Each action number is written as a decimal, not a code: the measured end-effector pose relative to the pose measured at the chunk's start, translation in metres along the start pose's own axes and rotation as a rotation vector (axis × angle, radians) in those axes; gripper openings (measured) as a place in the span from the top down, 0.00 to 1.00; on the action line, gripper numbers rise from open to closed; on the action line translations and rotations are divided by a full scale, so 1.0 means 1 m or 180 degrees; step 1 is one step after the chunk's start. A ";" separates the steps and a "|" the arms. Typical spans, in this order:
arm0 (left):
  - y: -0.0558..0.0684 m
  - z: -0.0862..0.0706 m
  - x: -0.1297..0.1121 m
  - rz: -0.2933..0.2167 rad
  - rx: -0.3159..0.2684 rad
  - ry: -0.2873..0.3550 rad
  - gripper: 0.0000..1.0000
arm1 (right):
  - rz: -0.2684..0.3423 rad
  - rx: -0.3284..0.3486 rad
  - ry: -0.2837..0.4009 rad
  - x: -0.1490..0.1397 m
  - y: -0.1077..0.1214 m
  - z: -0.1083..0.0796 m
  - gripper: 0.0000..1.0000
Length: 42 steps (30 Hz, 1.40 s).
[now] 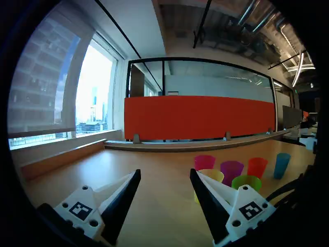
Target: Pour water
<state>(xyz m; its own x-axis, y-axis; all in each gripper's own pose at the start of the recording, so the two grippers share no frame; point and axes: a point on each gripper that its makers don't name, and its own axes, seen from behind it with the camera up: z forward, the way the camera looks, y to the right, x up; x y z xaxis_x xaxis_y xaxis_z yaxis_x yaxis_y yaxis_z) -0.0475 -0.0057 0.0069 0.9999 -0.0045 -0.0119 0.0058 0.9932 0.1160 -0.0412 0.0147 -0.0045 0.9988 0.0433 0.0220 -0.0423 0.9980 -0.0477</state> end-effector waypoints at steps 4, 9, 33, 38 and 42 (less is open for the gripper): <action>0.000 0.000 0.000 0.0000 0.0000 0.0000 0.12 | 0.0000 0.0000 0.0000 0.000 0.000 0.000 0.01; 0.000 0.000 0.001 0.0000 0.0000 0.0000 0.12 | -0.0001 0.0000 -0.0001 0.001 0.000 0.000 0.01; 0.000 0.000 0.003 0.0001 -0.0002 -0.0003 0.12 | 0.0000 0.0000 -0.0001 0.000 0.000 0.000 0.01; 0.000 0.000 0.003 0.0002 -0.0003 -0.0004 0.12 | -0.0001 0.0000 -0.0001 0.000 0.000 0.000 0.01; 0.000 0.000 0.004 0.0003 -0.0003 -0.0004 0.12 | -0.0001 0.0000 -0.0001 0.000 0.000 0.000 0.01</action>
<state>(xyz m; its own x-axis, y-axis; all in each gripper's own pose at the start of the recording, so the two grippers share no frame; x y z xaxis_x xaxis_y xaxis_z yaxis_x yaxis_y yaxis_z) -0.0434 -0.0060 0.0069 0.9999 -0.0038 -0.0105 0.0050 0.9934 0.1149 -0.0410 0.0143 -0.0047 0.9988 0.0430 0.0223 -0.0419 0.9980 -0.0477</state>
